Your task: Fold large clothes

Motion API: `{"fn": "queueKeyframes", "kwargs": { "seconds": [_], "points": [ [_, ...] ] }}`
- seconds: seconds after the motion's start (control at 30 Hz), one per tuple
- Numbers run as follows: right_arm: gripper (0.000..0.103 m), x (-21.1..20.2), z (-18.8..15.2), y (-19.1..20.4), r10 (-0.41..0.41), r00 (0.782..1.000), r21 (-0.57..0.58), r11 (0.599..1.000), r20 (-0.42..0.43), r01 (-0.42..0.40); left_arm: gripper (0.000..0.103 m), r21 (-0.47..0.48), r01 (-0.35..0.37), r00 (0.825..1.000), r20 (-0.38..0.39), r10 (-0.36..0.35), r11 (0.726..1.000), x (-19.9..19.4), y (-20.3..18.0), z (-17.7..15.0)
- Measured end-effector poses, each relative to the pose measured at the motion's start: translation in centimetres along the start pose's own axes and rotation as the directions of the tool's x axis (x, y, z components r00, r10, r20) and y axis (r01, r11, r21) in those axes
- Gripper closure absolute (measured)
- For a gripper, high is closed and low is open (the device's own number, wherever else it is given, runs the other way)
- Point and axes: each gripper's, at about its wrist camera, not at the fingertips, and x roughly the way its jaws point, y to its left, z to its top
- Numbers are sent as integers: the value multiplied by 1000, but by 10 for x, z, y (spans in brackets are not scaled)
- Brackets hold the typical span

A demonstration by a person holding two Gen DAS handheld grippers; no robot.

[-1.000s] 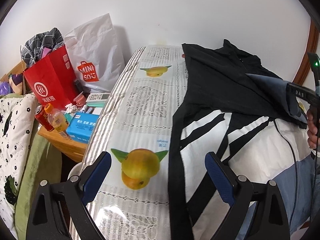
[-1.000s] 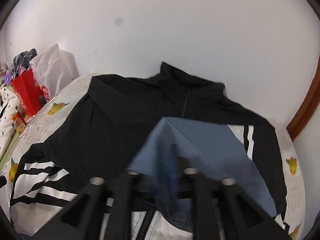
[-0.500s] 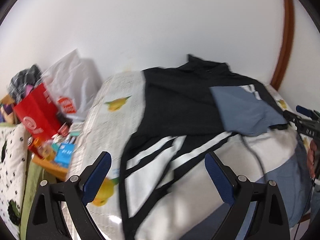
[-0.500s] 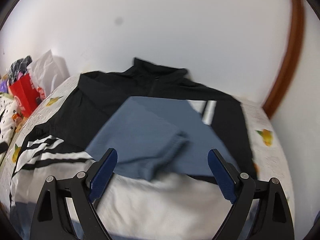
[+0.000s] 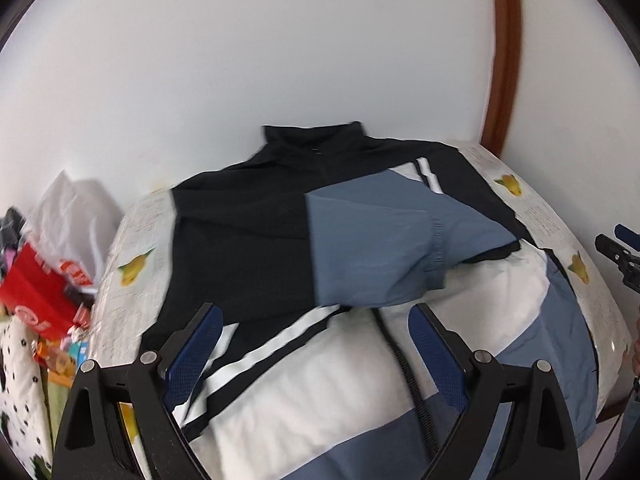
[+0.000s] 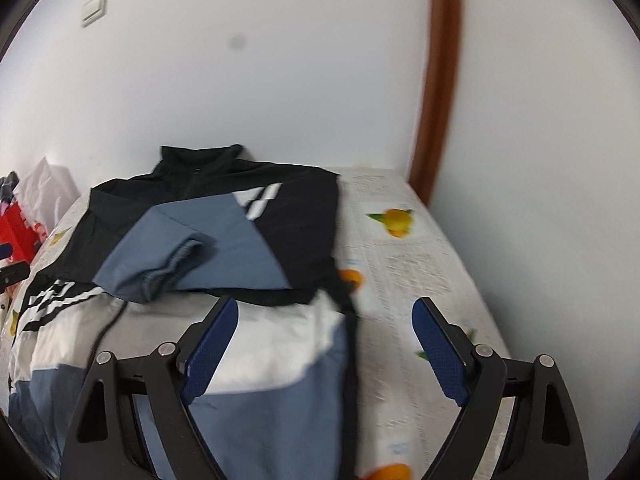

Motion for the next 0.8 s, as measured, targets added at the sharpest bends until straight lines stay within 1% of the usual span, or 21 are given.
{"fn": "queueKeyframes", "kwargs": {
  "seconds": [0.07,0.1,0.13,0.23,0.3,0.37,0.53,0.63,0.7,0.8],
  "points": [
    [20,-1,-3,-13,3,1000,20,1000,-9,-3,10,17,17,1000,-6,-16,1000,5,-12,5],
    [21,0,-4,-20,4,1000,33,999,-18,-3,10,29,37,999,-12,-37,999,9,-20,9],
    [25,1,-6,-29,0,1000,48,999,-29,1,10,37,50,999,-13,-49,998,12,-26,12],
    [29,5,-9,-44,-14,999,62,998,-38,17,10,56,68,998,-18,-68,996,23,-42,18],
    [34,7,-10,-53,-36,999,69,997,-35,38,10,64,81,997,-25,-79,995,34,-50,21],
    [42,9,-11,-60,-34,999,75,997,-38,36,10,66,84,996,-31,-82,994,44,-55,24],
    [46,22,-9,-66,-16,999,71,997,-49,19,10,89,103,992,-78,-96,991,72,-68,25],
    [46,33,-9,-64,-2,998,65,998,-56,6,12,103,127,988,-102,-117,987,84,-77,24],
    [46,38,-10,-63,1,998,63,998,-64,3,13,120,137,986,-113,-124,983,92,-85,23],
    [46,45,-12,-60,6,997,54,999,-78,-2,21,129,149,982,-132,-132,980,105,-92,23]
  ]
}}
